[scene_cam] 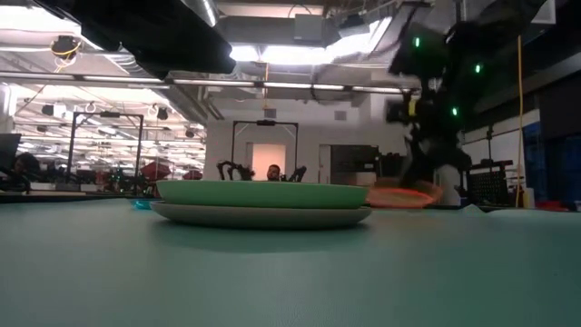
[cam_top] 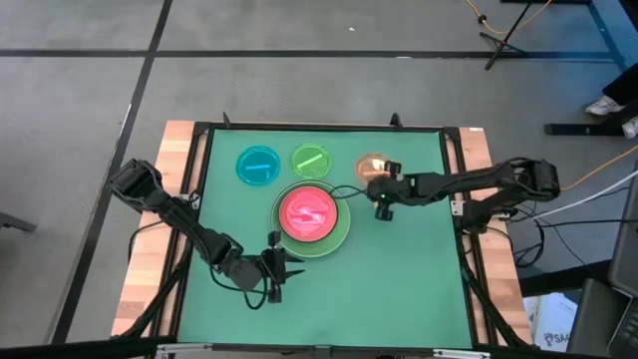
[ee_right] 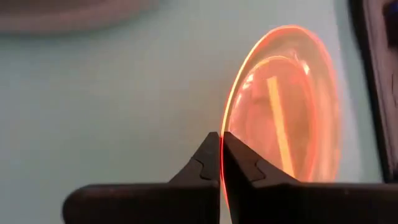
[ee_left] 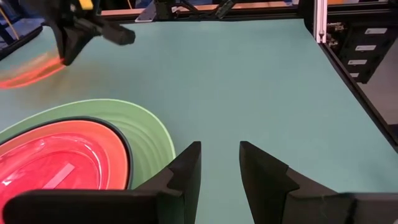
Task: Stack plastic plates
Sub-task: Stack the transparent orange plate on top of the transparent pink plate, then stack the transparent blue plate on top of the transparent orange plate
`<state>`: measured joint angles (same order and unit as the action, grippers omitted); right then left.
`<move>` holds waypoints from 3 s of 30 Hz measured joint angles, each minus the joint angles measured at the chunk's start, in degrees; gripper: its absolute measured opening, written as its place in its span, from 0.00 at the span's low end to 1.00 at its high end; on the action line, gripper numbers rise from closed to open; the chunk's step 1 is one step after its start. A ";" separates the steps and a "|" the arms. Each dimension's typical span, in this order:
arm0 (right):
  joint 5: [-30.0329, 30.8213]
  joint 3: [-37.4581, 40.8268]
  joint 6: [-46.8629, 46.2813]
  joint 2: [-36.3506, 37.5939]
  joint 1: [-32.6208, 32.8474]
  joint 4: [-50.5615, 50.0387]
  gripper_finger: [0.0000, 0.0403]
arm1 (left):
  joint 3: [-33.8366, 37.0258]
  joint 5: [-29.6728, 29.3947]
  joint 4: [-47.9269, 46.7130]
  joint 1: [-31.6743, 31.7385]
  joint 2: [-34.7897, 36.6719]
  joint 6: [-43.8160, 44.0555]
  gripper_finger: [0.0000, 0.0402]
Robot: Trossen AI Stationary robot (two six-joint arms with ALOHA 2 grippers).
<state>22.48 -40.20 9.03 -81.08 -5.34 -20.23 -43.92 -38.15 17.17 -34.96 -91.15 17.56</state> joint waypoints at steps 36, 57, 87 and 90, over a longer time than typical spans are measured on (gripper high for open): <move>-13.51 -6.93 7.74 -17.20 15.45 41.26 0.00 | 0.04 0.13 0.50 0.00 0.02 0.09 0.25; -12.54 -6.91 0.14 -15.60 15.43 40.37 0.40 | 0.04 0.15 0.44 -0.04 0.25 0.39 0.25; -13.10 -6.93 2.12 3.15 -0.32 24.91 0.41 | -0.01 -1.83 -36.33 18.78 25.00 1.98 0.36; -15.10 -6.93 2.85 3.15 -2.78 25.05 0.41 | 0.02 1.96 -38.96 23.21 24.98 1.92 0.42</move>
<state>7.38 -47.13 11.88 -77.93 -8.12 4.82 -43.90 -36.20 -21.79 -11.75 -66.17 19.49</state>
